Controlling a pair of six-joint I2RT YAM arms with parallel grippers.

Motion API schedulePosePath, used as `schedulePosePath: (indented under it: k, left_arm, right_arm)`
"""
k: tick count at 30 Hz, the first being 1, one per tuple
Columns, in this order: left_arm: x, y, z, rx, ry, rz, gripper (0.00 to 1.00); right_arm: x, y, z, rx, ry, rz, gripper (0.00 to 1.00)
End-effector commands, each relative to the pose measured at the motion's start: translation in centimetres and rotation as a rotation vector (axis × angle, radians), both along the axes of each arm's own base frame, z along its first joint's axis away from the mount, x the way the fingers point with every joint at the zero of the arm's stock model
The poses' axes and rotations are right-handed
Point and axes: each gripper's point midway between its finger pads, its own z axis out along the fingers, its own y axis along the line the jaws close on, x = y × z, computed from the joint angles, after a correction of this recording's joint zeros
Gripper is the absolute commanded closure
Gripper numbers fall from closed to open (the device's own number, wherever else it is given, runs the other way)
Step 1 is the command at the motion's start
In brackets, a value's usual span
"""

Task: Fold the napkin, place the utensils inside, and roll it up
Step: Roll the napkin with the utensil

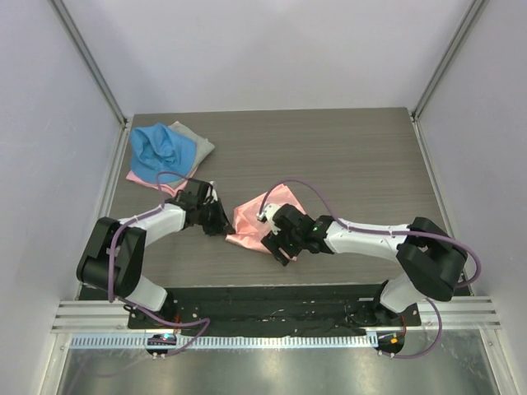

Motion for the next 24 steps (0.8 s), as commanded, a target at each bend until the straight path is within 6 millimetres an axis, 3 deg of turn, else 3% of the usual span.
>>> schedulePosePath:
  k: [1, 5, 15, 21, 24]
  left_arm:
    - [0.1, 0.3, 1.0, 0.010, -0.044, -0.011, 1.00]
    - [0.1, 0.2, 0.9, 0.011, -0.041, -0.014, 1.00]
    - [-0.3, 0.5, 0.2, 0.028, -0.014, -0.009, 1.00]
    - [-0.3, 0.7, 0.1, 0.039, -0.009, -0.008, 1.00]
    - [-0.4, 0.8, -0.1, 0.050, -0.001, -0.007, 1.00]
  right_arm:
    - [1.2, 0.7, 0.6, 0.014, -0.006, 0.016, 0.24]
    - [0.7, 1.5, 1.1, 0.034, 0.022, 0.063, 0.28]
    - [-0.8, 2.2, 1.6, 0.034, 0.146, 0.066, 0.76]
    - [-2.9, 2.7, 1.0, 0.067, 0.356, 0.075, 0.91]
    - [-3.3, 2.5, 0.5, 0.082, 0.437, 0.052, 0.92]
